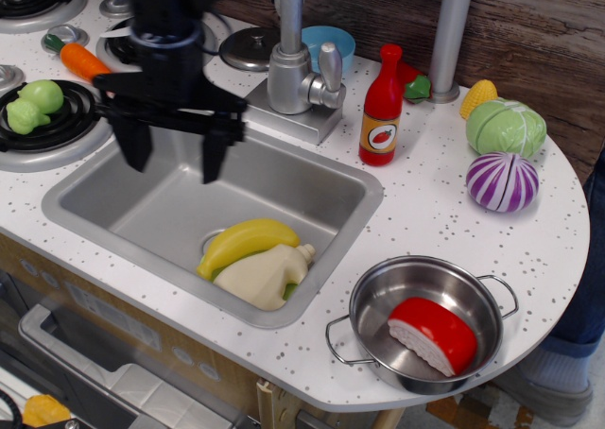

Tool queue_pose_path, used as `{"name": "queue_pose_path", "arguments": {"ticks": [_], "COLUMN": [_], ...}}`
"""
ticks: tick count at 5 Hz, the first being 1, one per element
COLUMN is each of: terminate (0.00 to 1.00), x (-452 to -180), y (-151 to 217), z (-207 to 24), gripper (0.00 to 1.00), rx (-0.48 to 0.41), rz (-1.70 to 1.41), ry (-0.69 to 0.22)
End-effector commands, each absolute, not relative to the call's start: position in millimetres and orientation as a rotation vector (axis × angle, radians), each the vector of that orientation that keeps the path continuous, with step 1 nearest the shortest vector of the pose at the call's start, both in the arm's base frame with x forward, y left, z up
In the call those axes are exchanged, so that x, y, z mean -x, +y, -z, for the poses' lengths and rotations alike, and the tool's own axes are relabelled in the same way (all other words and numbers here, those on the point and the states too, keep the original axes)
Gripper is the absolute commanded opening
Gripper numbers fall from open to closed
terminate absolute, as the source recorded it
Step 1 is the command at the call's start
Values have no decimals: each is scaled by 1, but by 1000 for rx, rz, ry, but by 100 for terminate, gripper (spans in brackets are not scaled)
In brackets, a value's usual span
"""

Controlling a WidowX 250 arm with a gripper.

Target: Take sushi out of pan

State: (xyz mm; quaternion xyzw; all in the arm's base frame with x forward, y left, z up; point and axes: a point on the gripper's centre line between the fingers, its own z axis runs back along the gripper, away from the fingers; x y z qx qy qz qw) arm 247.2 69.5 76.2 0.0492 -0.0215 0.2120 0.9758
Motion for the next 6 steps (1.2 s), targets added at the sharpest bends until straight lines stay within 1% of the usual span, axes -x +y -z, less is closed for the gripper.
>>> {"name": "queue_pose_path", "arguments": {"ticks": [1,2,3,4,5,6], "terminate": [0,0,0,0,0,0], "x": [-260,-263,-270,-274,-278,-277], "y": [25,7,-19,-39,-62,-73], "z": [-101,-108,-106,-99,-89,-79], "gripper": [100,100,100,100,100,100], "rx": [-32,5,-32,-58,-63,-50], "rz": [-524,-573,-632,-721,-846,-983], "ry": [-137,-123,-119,-82,-62,-64]}}
